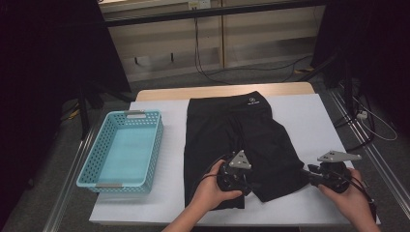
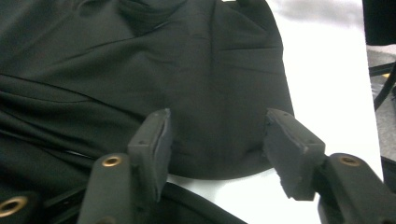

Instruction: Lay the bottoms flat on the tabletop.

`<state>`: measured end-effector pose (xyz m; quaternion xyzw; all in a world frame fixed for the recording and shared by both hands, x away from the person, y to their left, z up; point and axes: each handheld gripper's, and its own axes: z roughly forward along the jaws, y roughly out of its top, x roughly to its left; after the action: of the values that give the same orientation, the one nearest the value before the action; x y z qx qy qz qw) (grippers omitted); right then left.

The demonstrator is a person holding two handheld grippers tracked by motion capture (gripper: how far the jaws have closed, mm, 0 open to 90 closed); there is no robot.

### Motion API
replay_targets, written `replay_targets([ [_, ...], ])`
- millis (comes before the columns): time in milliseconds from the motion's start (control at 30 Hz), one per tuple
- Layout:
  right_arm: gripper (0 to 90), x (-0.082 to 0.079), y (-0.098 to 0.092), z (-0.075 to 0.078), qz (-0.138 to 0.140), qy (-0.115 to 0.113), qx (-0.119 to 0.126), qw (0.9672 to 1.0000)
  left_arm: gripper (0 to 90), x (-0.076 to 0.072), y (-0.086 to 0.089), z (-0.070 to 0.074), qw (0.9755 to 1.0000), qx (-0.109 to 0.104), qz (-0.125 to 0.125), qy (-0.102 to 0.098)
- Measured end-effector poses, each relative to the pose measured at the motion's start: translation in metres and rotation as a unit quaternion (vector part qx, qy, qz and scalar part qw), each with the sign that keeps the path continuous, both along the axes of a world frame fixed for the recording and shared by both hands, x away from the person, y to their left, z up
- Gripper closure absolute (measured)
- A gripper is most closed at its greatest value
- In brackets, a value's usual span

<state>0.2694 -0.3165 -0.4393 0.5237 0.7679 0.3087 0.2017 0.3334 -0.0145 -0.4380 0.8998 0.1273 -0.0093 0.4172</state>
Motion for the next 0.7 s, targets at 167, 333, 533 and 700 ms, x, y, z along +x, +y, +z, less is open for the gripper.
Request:
replay_targets([
  [167,78.8,-0.005,-0.002,-0.007,0.011,0.014,-0.008,0.9998,35.9,-0.002,0.0,-0.002,0.9999,0.01,-0.002,-0.003],
  [333,90.0,-0.01,-0.003,-0.003,0.017,0.032,0.01,0.9993,35.6,-0.002,0.002,-0.001,1.0,0.005,-0.003,0.001],
  [533,90.0,-0.036,-0.006,0.004,0.024,0.034,0.01,0.9991,35.4,0.002,0.005,-0.004,1.0,0.005,0.005,0.002],
  [700,90.0,-0.044,-0.011,0.001,0.021,0.047,0.006,0.9987,34.8,0.003,0.006,-0.003,0.9998,0.005,0.02,0.006],
])
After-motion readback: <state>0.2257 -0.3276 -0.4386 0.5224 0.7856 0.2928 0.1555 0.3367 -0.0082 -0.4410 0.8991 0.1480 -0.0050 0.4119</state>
